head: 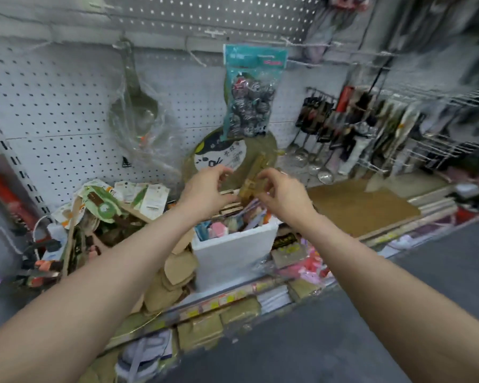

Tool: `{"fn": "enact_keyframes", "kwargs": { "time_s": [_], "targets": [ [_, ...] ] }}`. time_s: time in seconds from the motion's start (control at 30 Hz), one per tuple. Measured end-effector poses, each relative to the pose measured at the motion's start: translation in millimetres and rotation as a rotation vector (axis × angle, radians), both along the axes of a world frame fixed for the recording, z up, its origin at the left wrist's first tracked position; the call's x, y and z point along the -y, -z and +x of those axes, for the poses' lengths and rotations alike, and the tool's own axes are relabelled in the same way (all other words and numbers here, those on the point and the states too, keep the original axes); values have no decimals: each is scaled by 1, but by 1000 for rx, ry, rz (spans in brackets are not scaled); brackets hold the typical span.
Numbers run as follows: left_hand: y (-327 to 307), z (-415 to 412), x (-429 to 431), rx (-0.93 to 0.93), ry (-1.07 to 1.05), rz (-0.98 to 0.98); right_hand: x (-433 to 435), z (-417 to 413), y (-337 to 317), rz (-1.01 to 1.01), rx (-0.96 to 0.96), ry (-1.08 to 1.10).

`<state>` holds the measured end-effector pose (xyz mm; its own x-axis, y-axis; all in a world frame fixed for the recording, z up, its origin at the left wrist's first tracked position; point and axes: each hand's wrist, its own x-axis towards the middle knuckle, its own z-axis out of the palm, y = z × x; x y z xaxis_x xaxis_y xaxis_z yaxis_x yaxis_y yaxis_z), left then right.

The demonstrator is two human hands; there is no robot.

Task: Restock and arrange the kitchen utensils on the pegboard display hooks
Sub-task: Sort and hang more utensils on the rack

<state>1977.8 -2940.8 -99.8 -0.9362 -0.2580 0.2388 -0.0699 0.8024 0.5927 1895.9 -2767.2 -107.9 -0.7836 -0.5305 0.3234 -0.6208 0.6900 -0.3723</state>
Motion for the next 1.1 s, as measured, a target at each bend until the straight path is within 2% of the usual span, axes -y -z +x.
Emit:
{"fn": "enact_keyframes", "kwargs": {
  "time_s": [0.23,0.47,0.67,1.1],
  "targets": [
    [-22,-54,-156,-77,239,5,-172,-12,-31,28,-27,202],
    [-31,-103,-285,-114,420,12,-296,-26,-35,16,-42,420],
    [-24,-168,-347,-97,515,-5,-358,-68,-30,-14,-4,531],
    [-21,-355,-446,-89,701,18,-450,-213,-37,-37,11,724]
  ]
}}
